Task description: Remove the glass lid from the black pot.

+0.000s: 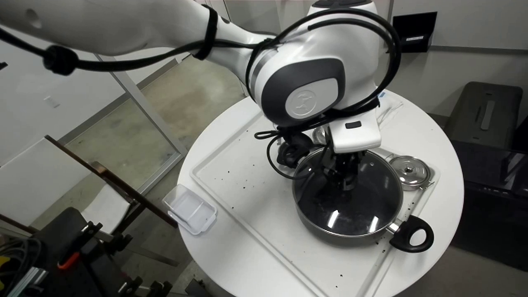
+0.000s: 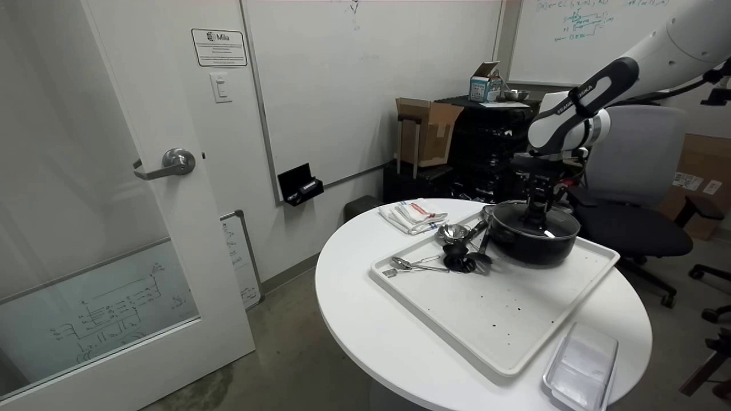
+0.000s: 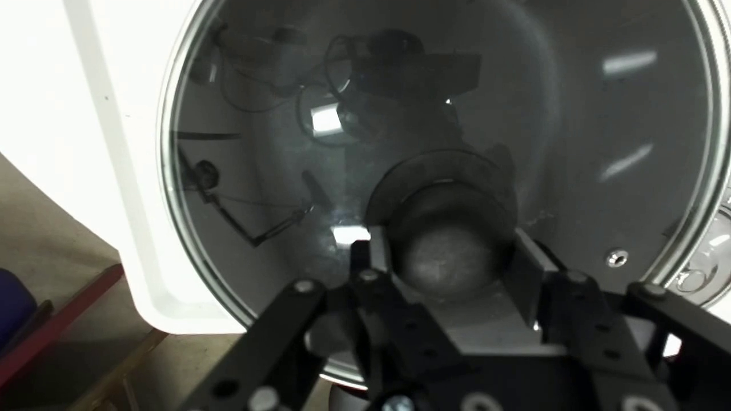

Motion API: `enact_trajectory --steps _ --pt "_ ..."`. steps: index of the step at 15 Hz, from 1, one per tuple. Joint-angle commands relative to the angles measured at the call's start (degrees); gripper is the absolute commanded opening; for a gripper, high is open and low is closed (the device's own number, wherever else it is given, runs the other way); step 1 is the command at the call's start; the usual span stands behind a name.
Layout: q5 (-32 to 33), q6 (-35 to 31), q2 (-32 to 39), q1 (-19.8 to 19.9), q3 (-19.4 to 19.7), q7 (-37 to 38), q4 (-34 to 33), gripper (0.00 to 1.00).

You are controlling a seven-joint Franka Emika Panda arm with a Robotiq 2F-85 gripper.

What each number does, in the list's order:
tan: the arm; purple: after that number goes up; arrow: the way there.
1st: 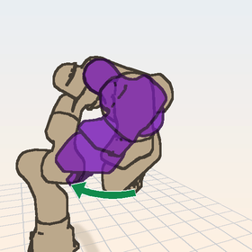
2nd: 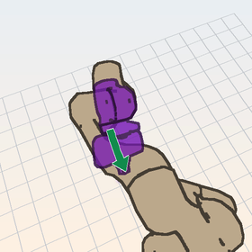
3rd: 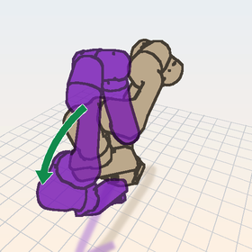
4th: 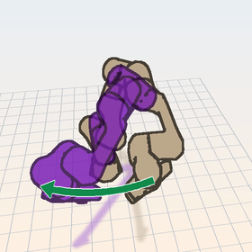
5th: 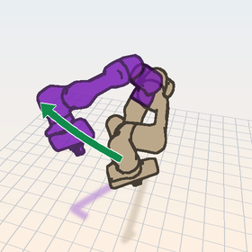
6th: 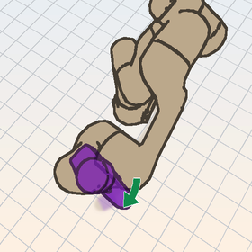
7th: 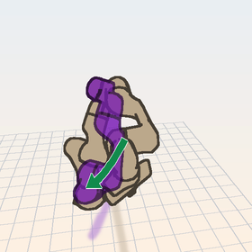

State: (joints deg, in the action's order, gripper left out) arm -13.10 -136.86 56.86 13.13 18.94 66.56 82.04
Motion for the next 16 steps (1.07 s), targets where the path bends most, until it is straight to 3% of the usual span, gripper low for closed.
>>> enact_trajectory --steps 1,11,16 --pt "0.80 -1.05 -0.89 0.07 -0.90 0.04 0.52 0.25" --pt "-0.01 -9.40 -10.50 -0.92 -2.81 -7.25 13.20 0.25" --pt "0.03 -9.48 -14.92 -1.42 -4.95 -12.31 18.00 0.25"
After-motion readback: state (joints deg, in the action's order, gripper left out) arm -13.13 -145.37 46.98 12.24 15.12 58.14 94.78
